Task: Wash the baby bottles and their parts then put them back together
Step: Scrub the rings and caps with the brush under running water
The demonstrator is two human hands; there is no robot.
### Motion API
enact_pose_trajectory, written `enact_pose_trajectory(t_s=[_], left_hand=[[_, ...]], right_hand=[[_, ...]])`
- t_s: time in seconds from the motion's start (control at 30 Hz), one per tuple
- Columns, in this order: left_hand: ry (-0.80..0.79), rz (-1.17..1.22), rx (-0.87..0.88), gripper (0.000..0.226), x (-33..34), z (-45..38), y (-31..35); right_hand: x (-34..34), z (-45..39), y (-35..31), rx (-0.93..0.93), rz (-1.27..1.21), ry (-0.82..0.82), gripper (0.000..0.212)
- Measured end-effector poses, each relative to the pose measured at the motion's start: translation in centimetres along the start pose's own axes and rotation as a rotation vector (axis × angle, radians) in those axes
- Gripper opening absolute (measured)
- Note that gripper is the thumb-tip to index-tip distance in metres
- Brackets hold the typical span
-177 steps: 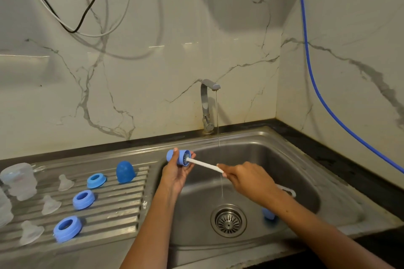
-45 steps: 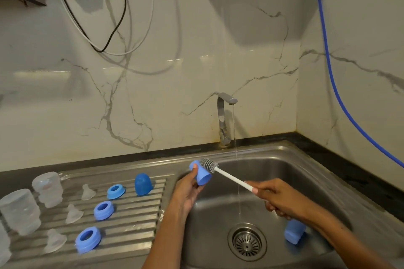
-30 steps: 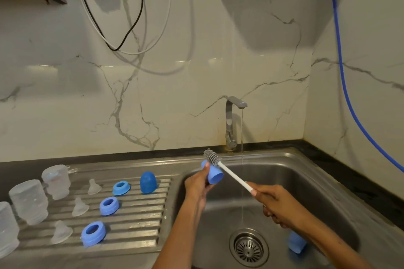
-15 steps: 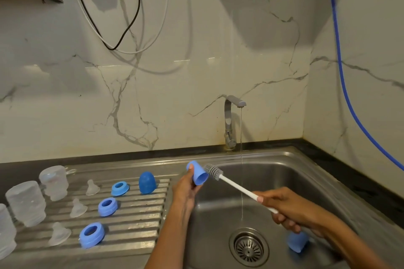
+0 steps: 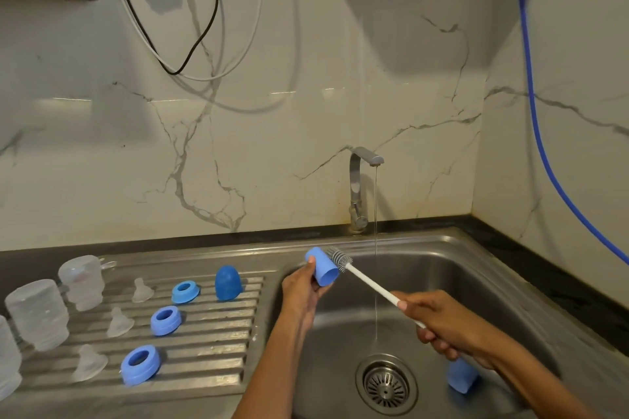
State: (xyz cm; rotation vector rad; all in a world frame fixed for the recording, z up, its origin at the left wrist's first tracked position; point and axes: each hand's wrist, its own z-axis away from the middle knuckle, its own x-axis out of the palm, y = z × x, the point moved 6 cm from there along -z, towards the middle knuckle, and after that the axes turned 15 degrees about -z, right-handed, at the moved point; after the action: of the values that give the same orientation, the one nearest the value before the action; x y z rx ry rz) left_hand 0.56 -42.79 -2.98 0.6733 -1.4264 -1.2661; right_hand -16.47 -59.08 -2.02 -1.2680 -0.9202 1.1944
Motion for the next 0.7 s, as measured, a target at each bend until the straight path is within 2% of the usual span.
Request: enact_pose_trajectory(t_s=[0.07, 0.2, 0.3, 0.4, 0.53, 0.7], left_hand=[[-0.001, -0.041, -0.008, 0.027, 0.0, -0.2, -0.2], [-0.001, -0.155, 0.032, 0.04, -0.2, -0.4, -0.7], [-0.096, -0.146, 0.039, 0.035, 1.0, 0.0, -0.9], [-0.135, 0.016, -0.003, 0.028, 2.0, 0.4, -0.9], [-0.055, 0.304, -0.021, 0.027, -0.7, -0.4, -0.1], [-0.151, 0.165, -0.051, 0.031, 1.8, 0.2, -0.2]], right_hand=[[0.4, -0.3, 0.2, -0.024, 0.019, 0.014, 0.022], [0.4, -0.1, 0.2, -0.001, 0.013, 0.0, 0.021], [0.7, -0.3, -0.5, -0.105, 0.07, 0.078, 0.024], [1.0, -0.4, -1.0, -0.138, 0.098, 0.11, 0.026], [0.8, 0.5, -0.5, -0.016, 0.046, -0.019, 0.021], [1.5, -0.2, -1.4, -0.145, 0.106, 0.06, 0.026]])
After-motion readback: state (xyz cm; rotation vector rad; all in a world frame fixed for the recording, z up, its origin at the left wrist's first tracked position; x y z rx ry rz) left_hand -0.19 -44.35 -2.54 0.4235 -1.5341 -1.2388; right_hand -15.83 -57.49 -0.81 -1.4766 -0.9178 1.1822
